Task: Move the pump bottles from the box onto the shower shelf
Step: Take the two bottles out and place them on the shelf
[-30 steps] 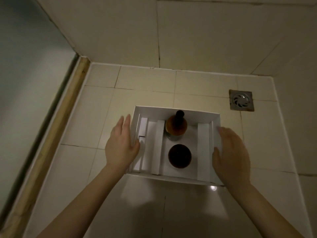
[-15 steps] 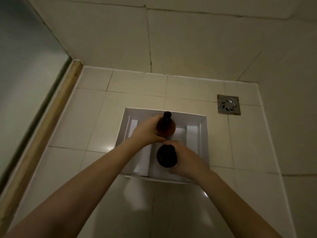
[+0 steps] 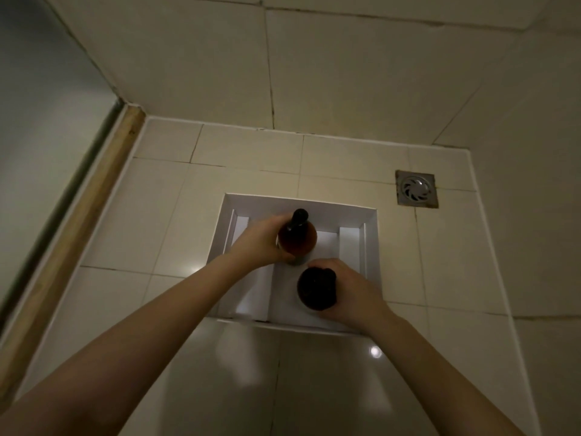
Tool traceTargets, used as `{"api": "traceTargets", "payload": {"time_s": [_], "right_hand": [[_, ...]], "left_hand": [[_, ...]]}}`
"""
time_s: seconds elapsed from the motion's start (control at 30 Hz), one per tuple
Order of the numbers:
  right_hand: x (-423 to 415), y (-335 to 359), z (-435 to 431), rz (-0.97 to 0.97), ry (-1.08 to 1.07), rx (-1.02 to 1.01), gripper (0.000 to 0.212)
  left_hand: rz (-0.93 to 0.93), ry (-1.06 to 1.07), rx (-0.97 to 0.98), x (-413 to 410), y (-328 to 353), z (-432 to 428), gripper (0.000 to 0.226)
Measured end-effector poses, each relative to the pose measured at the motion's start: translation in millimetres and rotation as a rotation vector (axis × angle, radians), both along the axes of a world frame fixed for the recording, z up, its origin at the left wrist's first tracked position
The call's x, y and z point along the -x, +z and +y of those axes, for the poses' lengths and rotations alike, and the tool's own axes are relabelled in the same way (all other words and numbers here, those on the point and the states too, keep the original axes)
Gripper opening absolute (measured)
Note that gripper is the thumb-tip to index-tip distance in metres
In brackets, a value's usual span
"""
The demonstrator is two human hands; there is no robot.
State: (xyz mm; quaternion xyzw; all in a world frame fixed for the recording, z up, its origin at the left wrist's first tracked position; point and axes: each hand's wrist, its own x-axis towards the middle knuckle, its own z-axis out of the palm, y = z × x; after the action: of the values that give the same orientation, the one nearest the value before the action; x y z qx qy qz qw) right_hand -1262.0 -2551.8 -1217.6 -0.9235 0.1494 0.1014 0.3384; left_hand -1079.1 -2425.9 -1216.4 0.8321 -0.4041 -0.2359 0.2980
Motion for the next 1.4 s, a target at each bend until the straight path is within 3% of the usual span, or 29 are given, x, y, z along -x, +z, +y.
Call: {"api": "traceTargets", "payload": {"time_s": [0.17,0.37,0.57,0.67,0.9,1.03,1.23,1.4], "right_hand": [[-0.1,0.1,-1.4,0.096,-0.019,-0.030,0.094],[-5.5,1.0,1.6,0.047,-0.024,-0.041,0.073],[-5.0,33.1,4.6,-0.120,-0.067,-0.262,0.062],[-0.4,68.1,-1.6,-0.247,-0.144,-0.385,0.061],[-17.9,157.2,-39.6,-0.344,-0.312,-0.453,0.074],[-31.0,192.3,-56.0,-0.446,-0.352,-0.500,0.074],[-38.1,185.3,-57.9,-0.490,-0.430,-0.523,0.080],[-45.4,180.3,-61.8,-0.487,-0.456,-0.497,0.068]], "left_hand": [[0.088,-0.037,0.051,-0.8,3.4,-3.7,0.071],[0.145,0.069,-0.018,2.9,1.5,-5.8,0.077],[0.204,0.215,0.009,4.9,0.8,6.9,0.081],[0.268,0.284,0.086,4.7,22.3,18.2,0.079],[0.316,0.338,0.375,-18.0,128.8,43.4,0.066],[0.247,0.409,0.551,-29.9,168.5,54.6,0.061],[0.199,0.464,0.597,-38.1,176.5,60.0,0.063],[0.210,0.475,0.560,-39.4,171.1,55.5,0.061]]}}
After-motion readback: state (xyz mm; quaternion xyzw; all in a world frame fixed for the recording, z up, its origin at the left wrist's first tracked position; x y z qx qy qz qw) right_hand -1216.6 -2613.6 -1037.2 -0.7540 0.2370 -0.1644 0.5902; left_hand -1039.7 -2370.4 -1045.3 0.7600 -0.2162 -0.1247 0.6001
